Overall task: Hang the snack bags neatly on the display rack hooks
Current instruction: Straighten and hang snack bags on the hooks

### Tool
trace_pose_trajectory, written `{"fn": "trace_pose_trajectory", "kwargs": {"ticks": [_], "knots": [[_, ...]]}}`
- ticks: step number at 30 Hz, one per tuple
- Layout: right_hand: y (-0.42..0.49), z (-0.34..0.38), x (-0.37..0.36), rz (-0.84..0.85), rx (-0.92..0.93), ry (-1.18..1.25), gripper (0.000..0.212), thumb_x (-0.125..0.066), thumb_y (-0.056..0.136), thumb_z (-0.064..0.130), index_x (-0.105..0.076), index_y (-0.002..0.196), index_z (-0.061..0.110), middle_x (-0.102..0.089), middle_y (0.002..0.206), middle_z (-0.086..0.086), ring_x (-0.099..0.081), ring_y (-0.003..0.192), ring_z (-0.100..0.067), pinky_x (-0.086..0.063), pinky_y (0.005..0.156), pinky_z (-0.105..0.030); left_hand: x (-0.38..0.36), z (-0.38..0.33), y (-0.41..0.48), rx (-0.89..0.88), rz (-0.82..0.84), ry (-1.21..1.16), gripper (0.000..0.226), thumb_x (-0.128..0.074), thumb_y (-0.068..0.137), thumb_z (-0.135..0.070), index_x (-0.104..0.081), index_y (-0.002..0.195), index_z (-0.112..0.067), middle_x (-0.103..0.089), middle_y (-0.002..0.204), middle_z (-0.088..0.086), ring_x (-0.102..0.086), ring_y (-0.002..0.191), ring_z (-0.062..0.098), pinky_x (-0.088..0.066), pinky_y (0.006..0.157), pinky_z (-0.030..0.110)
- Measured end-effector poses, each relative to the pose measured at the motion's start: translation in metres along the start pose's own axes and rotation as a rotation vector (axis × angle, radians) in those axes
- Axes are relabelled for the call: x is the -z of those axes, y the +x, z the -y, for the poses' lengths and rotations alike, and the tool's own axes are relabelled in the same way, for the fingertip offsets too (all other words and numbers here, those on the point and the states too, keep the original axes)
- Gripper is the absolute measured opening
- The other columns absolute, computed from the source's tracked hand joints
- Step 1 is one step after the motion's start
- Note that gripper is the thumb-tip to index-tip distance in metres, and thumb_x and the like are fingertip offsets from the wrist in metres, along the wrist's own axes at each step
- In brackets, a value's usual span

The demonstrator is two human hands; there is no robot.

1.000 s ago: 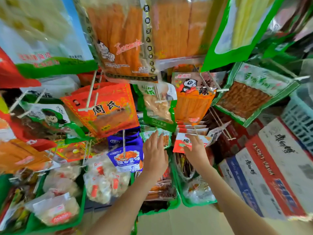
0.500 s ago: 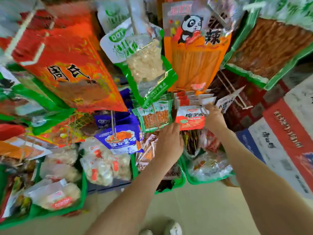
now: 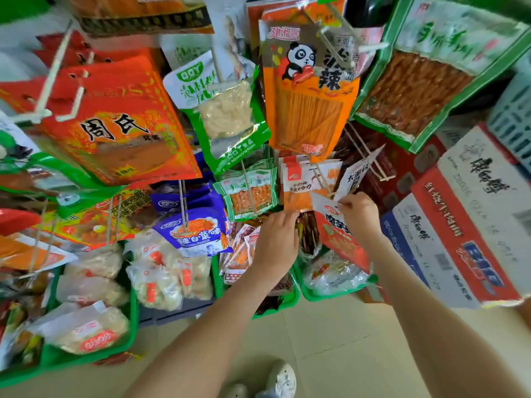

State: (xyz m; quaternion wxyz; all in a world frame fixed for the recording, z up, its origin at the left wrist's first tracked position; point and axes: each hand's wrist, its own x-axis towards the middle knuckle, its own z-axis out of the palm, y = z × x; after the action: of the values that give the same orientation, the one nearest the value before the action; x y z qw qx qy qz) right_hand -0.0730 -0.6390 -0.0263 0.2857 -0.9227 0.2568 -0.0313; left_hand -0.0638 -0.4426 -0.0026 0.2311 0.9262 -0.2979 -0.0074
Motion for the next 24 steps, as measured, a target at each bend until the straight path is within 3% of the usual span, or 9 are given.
{"fn": "trace_pose_trajectory", "kwargs": {"ticks": [3,7,10,13,16,18,20,22,24], "knots": [[-0.027,0.006,0.014,0.018,0.054,-0.021,0.013,-0.059,0.084,0.001,-0.067,0.085,-0.009,-0.054,0.084,-0.015,-0.054,0.082,-0.030,-0.037,0.066,-0.030,0.005,-0.009,-0.006,-0.026,0.005,-0.007,0.037,-0.055,0.089,-0.008,-0.053,0.126,-0.007,-0.058,0.122,0.009,-0.053,0.114,0.028,-0.041,0.099,0.037],[-0.079,0.038,0.030,0.030,0.212,0.021,0.005,-0.064,0.078,-0.003,-0.068,0.078,-0.005,-0.048,0.077,-0.005,-0.045,0.076,-0.018,-0.027,0.065,-0.020,0.018,-0.015,-0.022,-0.060,-0.017,0.047,0.048,-0.067,0.082,-0.013,-0.054,0.128,-0.010,-0.054,0.129,0.011,-0.050,0.119,0.030,-0.041,0.099,0.042],[-0.114,0.067,0.034,0.031,0.348,0.038,0.003,-0.067,0.074,-0.004,-0.068,0.074,-0.001,-0.054,0.072,-0.010,-0.049,0.072,-0.022,-0.029,0.063,-0.020,0.040,-0.011,-0.042,-0.096,-0.109,0.111,0.030,-0.079,0.068,-0.021,-0.069,0.096,-0.018,-0.067,0.095,0.000,-0.062,0.094,0.021,-0.045,0.088,0.039],[-0.141,0.100,0.029,0.033,0.433,0.047,0.003,-0.067,0.075,0.000,-0.068,0.075,0.004,-0.054,0.071,-0.008,-0.051,0.070,-0.022,-0.035,0.064,-0.023,0.066,0.006,-0.069,-0.081,-0.083,0.199,0.017,-0.080,0.065,-0.021,-0.063,0.063,-0.022,-0.061,0.058,-0.006,-0.060,0.065,0.019,-0.036,0.078,0.034],[-0.174,0.141,0.018,0.023,0.540,0.020,0.004,-0.064,0.076,0.007,-0.067,0.076,0.006,-0.054,0.071,-0.008,-0.055,0.070,-0.028,-0.045,0.061,-0.034,0.100,0.032,-0.106,-0.021,-0.050,0.216,0.011,-0.076,0.067,-0.023,-0.066,0.064,-0.022,-0.063,0.061,-0.003,-0.062,0.065,0.021,-0.043,0.075,0.037],[-0.197,0.171,0.007,0.040,0.596,-0.023,0.006,-0.064,0.078,0.011,-0.068,0.077,0.007,-0.055,0.072,-0.009,-0.056,0.070,-0.030,-0.046,0.060,-0.037,0.127,0.050,-0.135,0.004,-0.048,0.180,0.019,-0.082,0.060,-0.018,-0.064,0.061,-0.022,-0.061,0.055,-0.001,-0.062,0.057,0.021,-0.048,0.065,0.037],[-0.220,0.204,-0.005,0.058,0.680,-0.064,0.010,-0.062,0.080,0.017,-0.067,0.076,0.009,-0.054,0.070,-0.008,-0.055,0.067,-0.031,-0.044,0.058,-0.036,0.157,0.072,-0.168,0.031,-0.056,0.110,0.018,-0.082,0.060,-0.014,-0.066,0.062,-0.022,-0.059,0.050,0.001,-0.060,0.053,0.023,-0.046,0.063,0.037],[-0.247,0.240,-0.019,0.055,0.772,-0.095,0.017,-0.056,0.083,0.021,-0.065,0.074,0.010,-0.057,0.070,-0.007,-0.055,0.067,-0.031,-0.044,0.058,-0.035,0.185,0.098,-0.204,0.052,-0.101,0.051,0.007,-0.071,0.070,-0.017,-0.070,0.071,-0.024,-0.064,0.056,0.003,-0.063,0.061,0.025,-0.040,0.070,0.037],[-0.278,0.280,-0.032,0.072,0.821,-0.105,0.024,-0.047,0.084,0.023,-0.065,0.075,0.010,-0.060,0.072,-0.008,-0.057,0.071,-0.032,-0.048,0.061,-0.037,0.217,0.122,-0.239,0.083,-0.159,0.033,0.010,-0.063,0.074,-0.020,-0.072,0.076,-0.024,-0.066,0.060,0.003,-0.063,0.065,0.026,-0.033,0.072,0.035]]}}
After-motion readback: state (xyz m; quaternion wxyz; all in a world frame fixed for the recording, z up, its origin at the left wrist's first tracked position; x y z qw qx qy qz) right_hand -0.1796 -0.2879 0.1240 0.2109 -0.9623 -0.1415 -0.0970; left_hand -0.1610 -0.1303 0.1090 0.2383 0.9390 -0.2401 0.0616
